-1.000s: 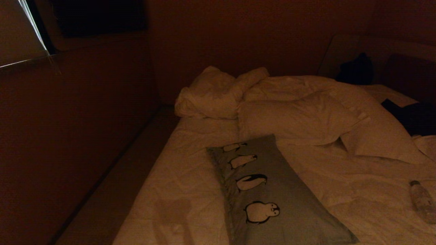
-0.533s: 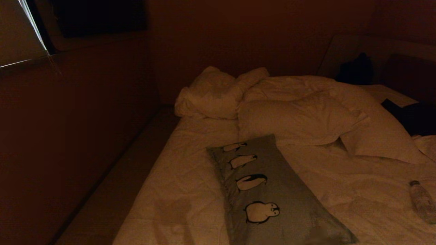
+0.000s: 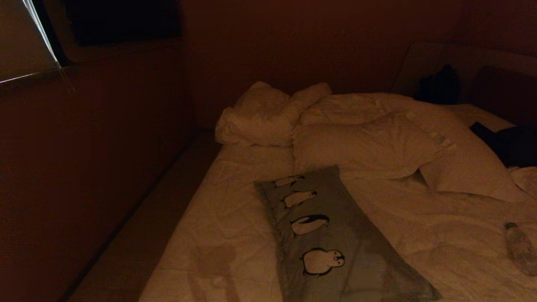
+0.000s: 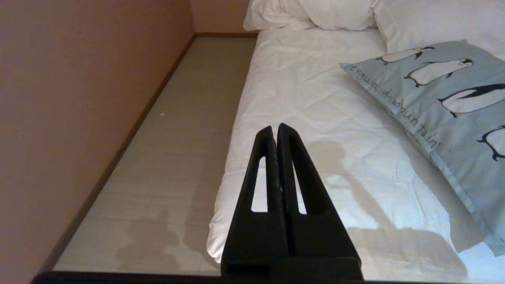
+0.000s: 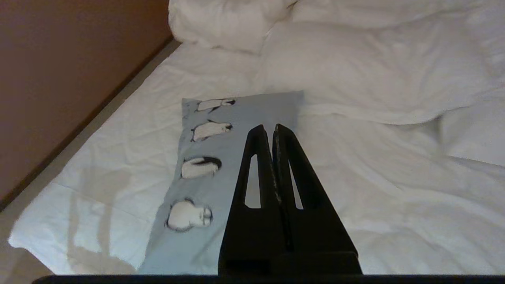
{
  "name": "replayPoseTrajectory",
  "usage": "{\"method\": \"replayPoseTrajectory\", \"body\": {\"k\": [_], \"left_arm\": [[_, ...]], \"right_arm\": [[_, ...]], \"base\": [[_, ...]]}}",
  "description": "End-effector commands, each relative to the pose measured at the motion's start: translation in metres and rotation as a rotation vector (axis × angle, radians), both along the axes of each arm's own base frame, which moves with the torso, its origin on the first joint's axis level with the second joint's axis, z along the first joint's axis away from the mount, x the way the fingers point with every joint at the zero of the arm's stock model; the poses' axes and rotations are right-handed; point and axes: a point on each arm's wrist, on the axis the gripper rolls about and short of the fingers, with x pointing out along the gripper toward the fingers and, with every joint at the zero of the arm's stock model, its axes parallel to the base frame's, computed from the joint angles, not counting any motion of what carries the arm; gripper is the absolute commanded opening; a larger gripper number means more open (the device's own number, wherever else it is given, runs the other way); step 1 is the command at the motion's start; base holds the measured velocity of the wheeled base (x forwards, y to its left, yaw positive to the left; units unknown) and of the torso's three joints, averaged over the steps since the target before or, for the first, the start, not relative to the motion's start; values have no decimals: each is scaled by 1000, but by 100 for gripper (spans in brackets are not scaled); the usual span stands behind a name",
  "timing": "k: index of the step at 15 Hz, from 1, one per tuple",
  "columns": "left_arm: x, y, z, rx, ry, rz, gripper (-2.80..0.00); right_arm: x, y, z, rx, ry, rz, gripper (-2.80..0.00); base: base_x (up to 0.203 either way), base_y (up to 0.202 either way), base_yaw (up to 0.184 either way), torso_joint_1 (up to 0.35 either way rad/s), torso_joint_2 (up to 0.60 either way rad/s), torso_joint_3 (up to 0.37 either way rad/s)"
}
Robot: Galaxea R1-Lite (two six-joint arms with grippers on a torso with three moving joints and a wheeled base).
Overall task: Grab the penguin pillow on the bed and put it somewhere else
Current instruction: Pick up the pillow
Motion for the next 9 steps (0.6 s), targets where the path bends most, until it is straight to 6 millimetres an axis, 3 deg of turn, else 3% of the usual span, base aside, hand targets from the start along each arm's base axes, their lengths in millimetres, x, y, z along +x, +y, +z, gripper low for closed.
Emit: {"method": "replayPoseTrajectory", "body": {"k": [1,5,9], "left_arm": [[0,0,0,0,0,0,-280],[0,0,0,0,0,-1,-280],[0,0,0,0,0,1,-280]], "right_arm": [[59,1,-13,2,134,13,-280],[122,14,-39,-3,275,65,-280],[162,38,-65,-19,371,139,-280]], "base": [[0,0,0,0,0,0],[0,0,0,0,0,0],[0,0,0,0,0,0]]}}
